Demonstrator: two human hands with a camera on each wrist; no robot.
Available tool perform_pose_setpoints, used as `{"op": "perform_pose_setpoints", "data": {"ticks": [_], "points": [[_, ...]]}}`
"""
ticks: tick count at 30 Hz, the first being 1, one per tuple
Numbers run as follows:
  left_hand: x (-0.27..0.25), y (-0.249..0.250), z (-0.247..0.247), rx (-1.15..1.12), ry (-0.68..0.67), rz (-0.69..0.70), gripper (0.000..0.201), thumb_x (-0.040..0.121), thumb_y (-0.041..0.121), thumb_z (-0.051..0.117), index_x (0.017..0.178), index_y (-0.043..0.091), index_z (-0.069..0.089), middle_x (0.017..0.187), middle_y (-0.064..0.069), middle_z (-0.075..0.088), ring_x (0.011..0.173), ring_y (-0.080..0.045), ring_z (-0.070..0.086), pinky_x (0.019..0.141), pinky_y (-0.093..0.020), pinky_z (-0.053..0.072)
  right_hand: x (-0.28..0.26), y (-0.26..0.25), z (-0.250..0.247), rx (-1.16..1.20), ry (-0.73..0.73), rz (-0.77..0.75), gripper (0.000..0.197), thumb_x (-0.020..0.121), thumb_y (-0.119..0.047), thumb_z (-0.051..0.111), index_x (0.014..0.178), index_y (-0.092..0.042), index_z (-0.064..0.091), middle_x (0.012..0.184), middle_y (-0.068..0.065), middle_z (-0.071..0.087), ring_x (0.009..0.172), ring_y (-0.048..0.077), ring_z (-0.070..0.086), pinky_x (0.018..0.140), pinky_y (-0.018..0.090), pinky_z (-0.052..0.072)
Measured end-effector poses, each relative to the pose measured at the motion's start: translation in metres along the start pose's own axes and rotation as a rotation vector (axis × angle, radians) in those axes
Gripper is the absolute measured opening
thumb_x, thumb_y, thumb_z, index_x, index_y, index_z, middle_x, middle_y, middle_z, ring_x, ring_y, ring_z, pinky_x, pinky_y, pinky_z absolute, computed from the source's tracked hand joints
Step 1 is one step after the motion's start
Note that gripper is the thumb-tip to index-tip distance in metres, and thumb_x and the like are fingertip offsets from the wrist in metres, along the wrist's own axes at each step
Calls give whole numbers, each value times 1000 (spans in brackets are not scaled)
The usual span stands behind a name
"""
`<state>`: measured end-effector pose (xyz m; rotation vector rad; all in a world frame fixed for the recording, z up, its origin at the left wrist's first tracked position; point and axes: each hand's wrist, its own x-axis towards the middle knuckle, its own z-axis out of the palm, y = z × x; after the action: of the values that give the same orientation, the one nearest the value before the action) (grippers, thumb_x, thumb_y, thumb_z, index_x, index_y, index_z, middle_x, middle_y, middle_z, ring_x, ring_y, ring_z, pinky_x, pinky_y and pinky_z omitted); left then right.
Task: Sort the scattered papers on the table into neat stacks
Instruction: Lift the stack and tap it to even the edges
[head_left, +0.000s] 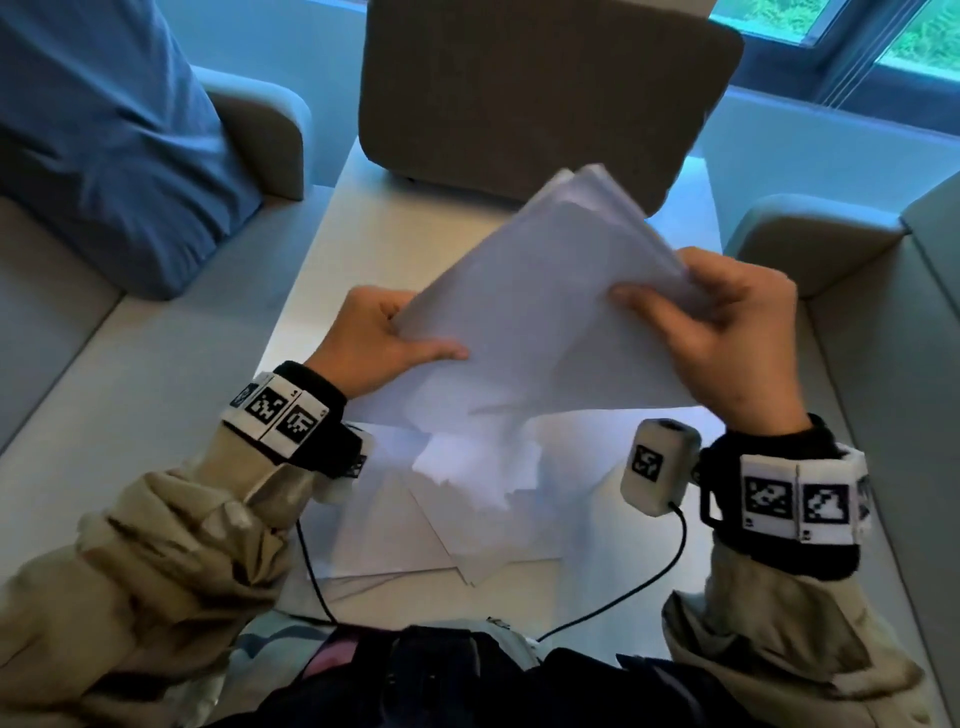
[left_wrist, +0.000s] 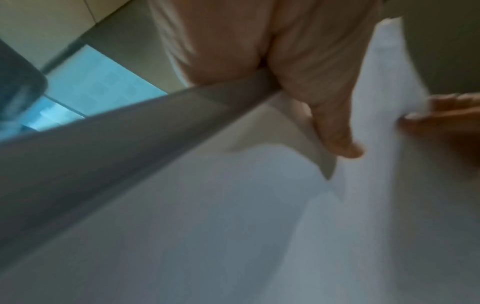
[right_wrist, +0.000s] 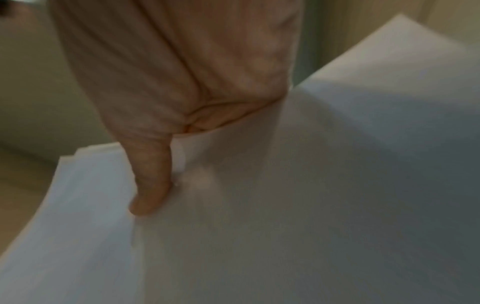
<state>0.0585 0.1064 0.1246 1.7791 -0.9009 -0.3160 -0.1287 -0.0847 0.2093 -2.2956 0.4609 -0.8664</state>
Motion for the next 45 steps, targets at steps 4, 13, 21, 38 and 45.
{"op": "perform_pose_setpoints", "data": {"ticks": [4,13,21,38,45], "points": [[5,-38,-23,6,16,-106,44,57,26,84,51,-2,51,48,14,34,50,0,27,44,-16,24,-8,43,-15,320,122,232,15,78,-15,77,74,-29,71,65,-19,66,62,-2,54,60,22,47],[6,-41,-23,-389,239,-219,50,33,42,92,76,24,74,81,14,73,78,-3,68,70,-20,55,-52,94,31,631,242,553,9,82,-9,68,87,-16,68,78,-10,73,72,6,65,67,22,53],[-2,-38,-34,-329,209,-167,41,38,35,89,76,35,75,74,18,71,70,4,62,67,-12,51,-68,106,53,606,117,660,26,61,-1,84,80,-13,70,74,-8,73,71,9,65,66,23,52],[-9,-43,-28,-183,313,-186,39,56,1,86,53,37,70,54,21,64,51,10,54,53,-9,45,-53,78,53,191,128,368,35,70,-20,84,100,-17,67,96,-6,69,87,-1,62,80,25,51],[-6,39,-22,-74,53,264,22,63,6,84,81,-1,74,78,-7,73,64,-15,68,66,-24,54,-28,8,79,-271,-104,-208,53,83,-52,58,126,-20,57,117,-5,66,106,16,61,95,44,42]]}}
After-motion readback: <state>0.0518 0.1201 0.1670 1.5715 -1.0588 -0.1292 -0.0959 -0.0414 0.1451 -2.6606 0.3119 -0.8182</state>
